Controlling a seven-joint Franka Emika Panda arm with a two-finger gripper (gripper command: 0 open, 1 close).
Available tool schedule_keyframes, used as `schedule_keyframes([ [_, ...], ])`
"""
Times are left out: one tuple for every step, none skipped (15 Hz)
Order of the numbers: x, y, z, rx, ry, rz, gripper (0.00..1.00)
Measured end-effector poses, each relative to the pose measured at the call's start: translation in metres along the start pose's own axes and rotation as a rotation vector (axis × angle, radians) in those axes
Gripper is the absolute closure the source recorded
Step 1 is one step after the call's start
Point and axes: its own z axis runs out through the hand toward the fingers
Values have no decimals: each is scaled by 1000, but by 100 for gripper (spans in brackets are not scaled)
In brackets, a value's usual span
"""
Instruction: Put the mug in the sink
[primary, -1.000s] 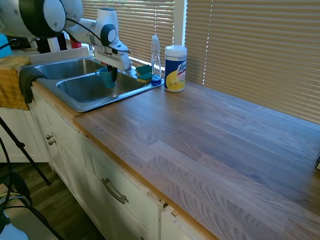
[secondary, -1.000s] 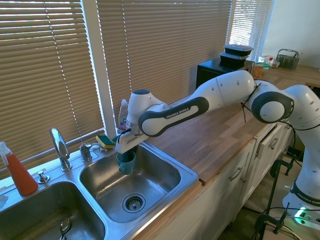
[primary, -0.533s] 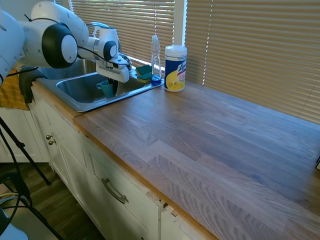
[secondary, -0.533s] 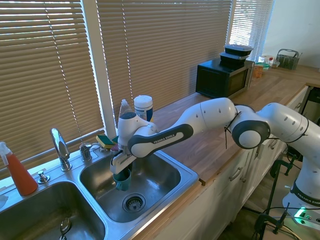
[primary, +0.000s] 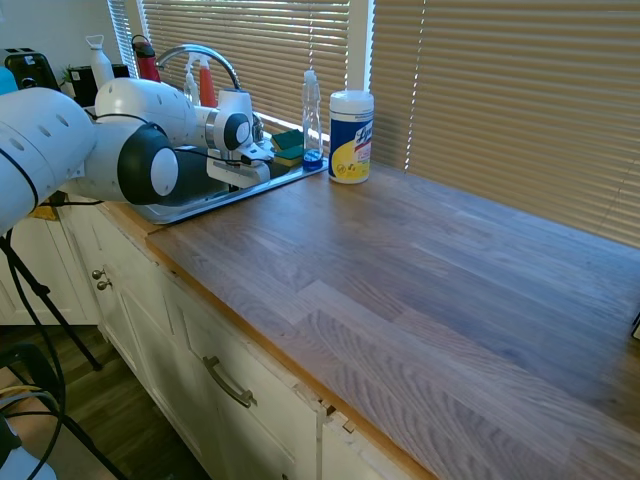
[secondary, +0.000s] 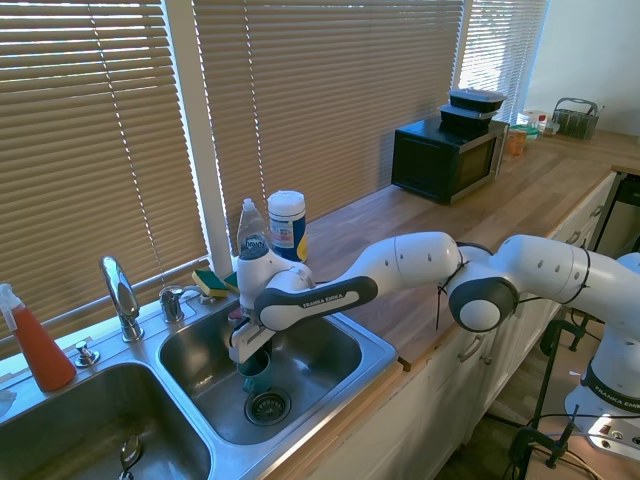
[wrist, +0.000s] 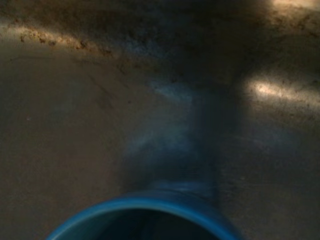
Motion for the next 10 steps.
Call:
schedule_keyframes([
  [1,0,1,-1,0,-7,0],
  [1,0,0,-2,0,-12,0],
  [1,0,-1,-3,-1,-16,0],
  [1,0,-2,-5,-1,-19,0],
  [2,0,-3,-5,1,-20,0],
  [3,0,-6,-7,4,-20,0],
  [4,1,-9,-6,9,-19,0],
  [7,1,-13,-3,17,-18,0],
  [9,1,-19,1,27,-16,0],
  [13,1,-24,6,39,-15,0],
])
